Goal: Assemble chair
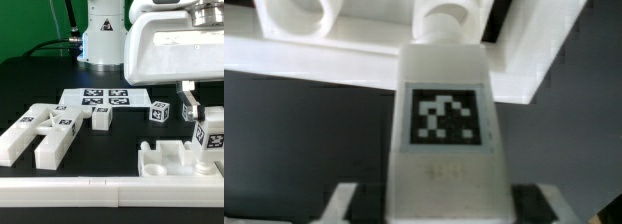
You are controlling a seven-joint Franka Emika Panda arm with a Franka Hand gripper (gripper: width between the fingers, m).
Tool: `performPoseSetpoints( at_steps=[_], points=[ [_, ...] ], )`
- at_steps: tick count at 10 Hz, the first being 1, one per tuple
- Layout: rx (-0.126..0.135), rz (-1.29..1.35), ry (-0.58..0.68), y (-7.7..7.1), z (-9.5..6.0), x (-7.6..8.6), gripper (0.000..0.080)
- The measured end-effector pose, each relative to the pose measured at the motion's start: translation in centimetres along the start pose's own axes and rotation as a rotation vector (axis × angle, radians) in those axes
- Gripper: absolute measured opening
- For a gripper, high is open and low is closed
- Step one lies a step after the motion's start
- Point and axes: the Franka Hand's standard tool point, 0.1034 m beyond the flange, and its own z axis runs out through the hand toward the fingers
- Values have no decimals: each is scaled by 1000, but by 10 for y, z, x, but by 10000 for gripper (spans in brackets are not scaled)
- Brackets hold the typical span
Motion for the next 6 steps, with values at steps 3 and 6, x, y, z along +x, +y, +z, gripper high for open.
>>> performPoseSetpoints(
  at_steps=[3,6],
  points=[
    [1,-4,-7,-2,6,-5,291],
    [2,-10,-2,-7,11,-10,291]
  ],
)
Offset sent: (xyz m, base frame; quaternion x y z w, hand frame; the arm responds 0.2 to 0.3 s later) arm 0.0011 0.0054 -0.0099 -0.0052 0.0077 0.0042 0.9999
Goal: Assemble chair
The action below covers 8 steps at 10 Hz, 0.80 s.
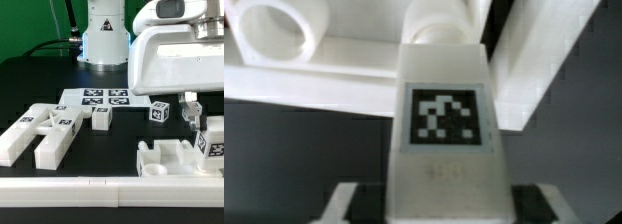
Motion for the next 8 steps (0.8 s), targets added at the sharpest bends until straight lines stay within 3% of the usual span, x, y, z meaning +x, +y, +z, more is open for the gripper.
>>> performPoseSetpoints(
  at_steps=[6,8],
  points=[
    [-4,-5,50,-1,0,0,291],
    [-4,-6,50,-1,0,0,577]
  ],
)
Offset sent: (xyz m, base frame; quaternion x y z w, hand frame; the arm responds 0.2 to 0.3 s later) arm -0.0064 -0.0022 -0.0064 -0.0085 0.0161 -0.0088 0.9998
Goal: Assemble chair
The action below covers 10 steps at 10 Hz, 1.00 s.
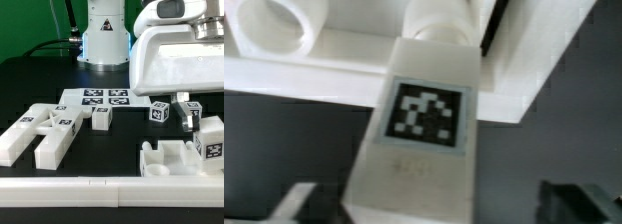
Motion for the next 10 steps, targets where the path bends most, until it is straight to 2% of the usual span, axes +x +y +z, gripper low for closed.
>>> performPoseSetpoints(
  at_steps=[1,2,3,6,9,10],
  points=[
    [0,0,0,0,0,0,577],
    [0,0,-1,0,0,0,634],
    [1,-1,2,-1,-2,2,647],
    [-1,-16,-3,6,-14,11,649],
    [4,-14,-41,4,-10,5,649],
    [12,-14,-116,3,-9,0,649]
  ],
)
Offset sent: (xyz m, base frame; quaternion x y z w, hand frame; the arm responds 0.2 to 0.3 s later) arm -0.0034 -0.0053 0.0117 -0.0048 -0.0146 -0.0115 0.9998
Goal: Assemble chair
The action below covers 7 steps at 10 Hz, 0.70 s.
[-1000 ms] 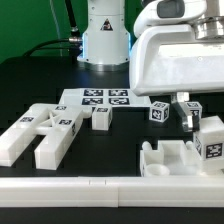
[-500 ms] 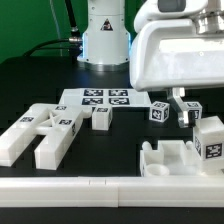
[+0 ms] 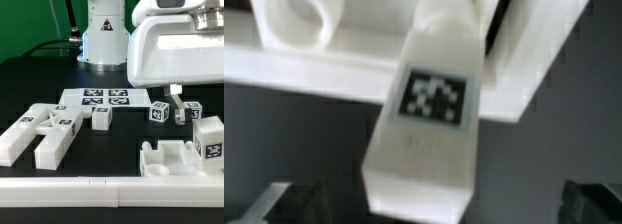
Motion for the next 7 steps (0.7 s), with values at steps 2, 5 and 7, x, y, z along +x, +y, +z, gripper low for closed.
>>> performPoseSetpoints(
  at_steps=[2,5,7],
  points=[
    [14,8,-180,5,1,-1,649],
    [35,15,-399,11,3,0,649],
    [42,15,-467,9,5,1,649]
  ],
)
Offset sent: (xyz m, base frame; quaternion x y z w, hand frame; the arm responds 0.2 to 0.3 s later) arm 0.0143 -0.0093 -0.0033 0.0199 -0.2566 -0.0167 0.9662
